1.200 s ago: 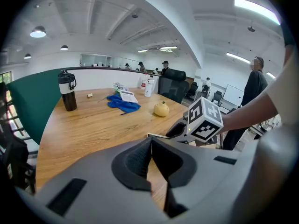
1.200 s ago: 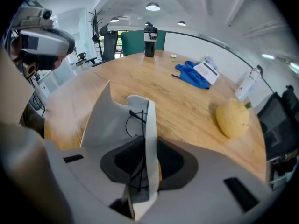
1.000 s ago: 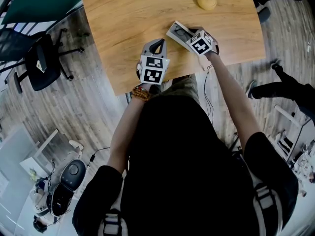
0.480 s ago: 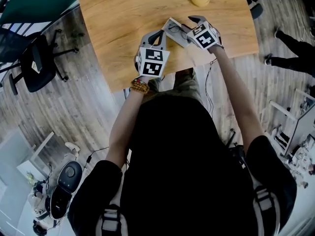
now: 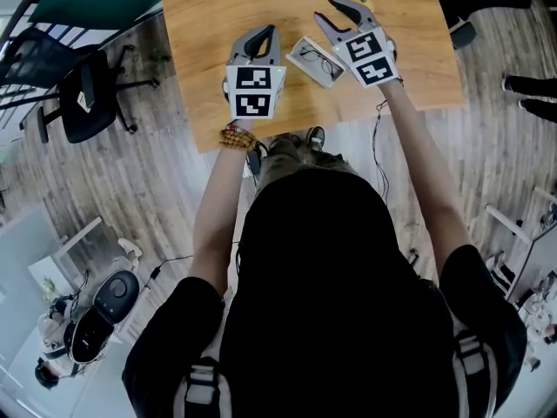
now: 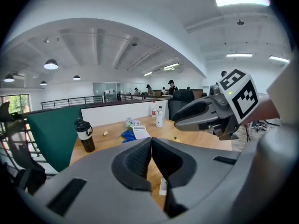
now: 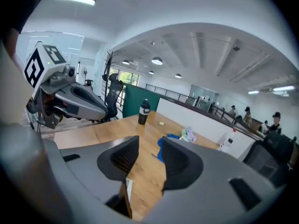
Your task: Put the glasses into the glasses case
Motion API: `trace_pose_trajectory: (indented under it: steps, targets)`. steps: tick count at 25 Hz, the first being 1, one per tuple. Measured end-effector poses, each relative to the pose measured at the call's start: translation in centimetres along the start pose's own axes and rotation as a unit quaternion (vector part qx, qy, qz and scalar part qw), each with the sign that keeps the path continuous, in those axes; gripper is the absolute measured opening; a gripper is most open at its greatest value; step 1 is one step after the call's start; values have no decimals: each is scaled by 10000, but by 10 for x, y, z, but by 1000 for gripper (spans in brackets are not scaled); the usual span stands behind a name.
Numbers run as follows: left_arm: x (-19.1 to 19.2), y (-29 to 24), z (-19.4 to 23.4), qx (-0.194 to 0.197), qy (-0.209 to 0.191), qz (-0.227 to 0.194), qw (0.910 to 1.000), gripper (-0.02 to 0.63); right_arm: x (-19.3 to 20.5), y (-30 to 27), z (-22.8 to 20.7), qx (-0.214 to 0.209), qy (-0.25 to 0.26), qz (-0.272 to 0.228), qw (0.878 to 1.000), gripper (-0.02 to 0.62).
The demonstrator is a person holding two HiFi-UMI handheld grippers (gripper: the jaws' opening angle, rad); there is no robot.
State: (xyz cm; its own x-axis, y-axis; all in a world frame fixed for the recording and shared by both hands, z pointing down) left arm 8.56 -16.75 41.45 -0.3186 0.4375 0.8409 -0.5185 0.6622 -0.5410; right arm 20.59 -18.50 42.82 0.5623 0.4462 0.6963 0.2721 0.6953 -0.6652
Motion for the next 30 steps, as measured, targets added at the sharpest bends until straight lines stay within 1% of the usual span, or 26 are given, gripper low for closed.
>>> trace_pose_trajectory:
  steps: [4, 7, 9, 11, 14, 15, 17, 20, 22, 25, 27, 30]
  targets:
    - [-25, 23, -3, -228, -33, -340, 9992, 20, -39, 41, 0, 191, 107, -807, 9965, 152]
    - [-44, 44, -8, -355, -42, -711, 9968, 20, -65, 78, 5, 387, 169, -1406, 9892, 141]
    - [-55, 62, -10, -452, -10, -1023, 9937, 20, -79, 101, 12, 519, 205, -1780, 9824, 131]
    - [-65, 78, -14, -519, 39, -1357, 9894, 20, -89, 123, 19, 668, 236, -2154, 9739, 112]
    - [-78, 96, -27, -597, 33, -1817, 9815, 20, -99, 153, 25, 889, 235, -2920, 9520, 91]
    - [-81, 101, -32, -616, 18, -1944, 9790, 20, -100, 162, 27, 942, 196, -3092, 9461, 83]
    - [-84, 109, -40, -670, -14, -2160, 9741, 20, -98, 176, 31, 1044, 64, -3296, 9383, 57]
    - [-83, 121, -50, -844, -22, -2386, 9674, 20, -89, 188, 35, 1210, -245, -3418, 9316, 6]
    - [-77, 126, -57, -964, 18, -2488, 9637, 20, -79, 187, 40, 1257, -382, -3351, 9330, 6]
    - [-68, 127, -67, -1079, 118, -2634, 9586, 20, -57, 180, 47, 1238, -529, -3150, 9395, 6]
    - [-58, 124, -74, -1089, 116, -2569, 9602, 20, -39, 175, 48, 1235, -597, -2946, 9457, 5]
    - [-42, 117, -83, -989, 105, -2375, 9663, 20, -12, 167, 50, 1264, -611, -2597, 9554, 5]
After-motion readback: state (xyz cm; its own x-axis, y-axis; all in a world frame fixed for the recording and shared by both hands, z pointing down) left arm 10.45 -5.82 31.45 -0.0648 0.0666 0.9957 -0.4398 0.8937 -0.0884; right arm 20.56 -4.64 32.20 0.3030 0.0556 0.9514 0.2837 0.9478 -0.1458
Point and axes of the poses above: the fingertips, and each gripper's own axes: y backward along the fingers, z to its left, x out of its underside, the point moved 2 cm from there along y, backward along the fingers, and after that the axes turned 13 degrees about z, right-handed, at the moved point
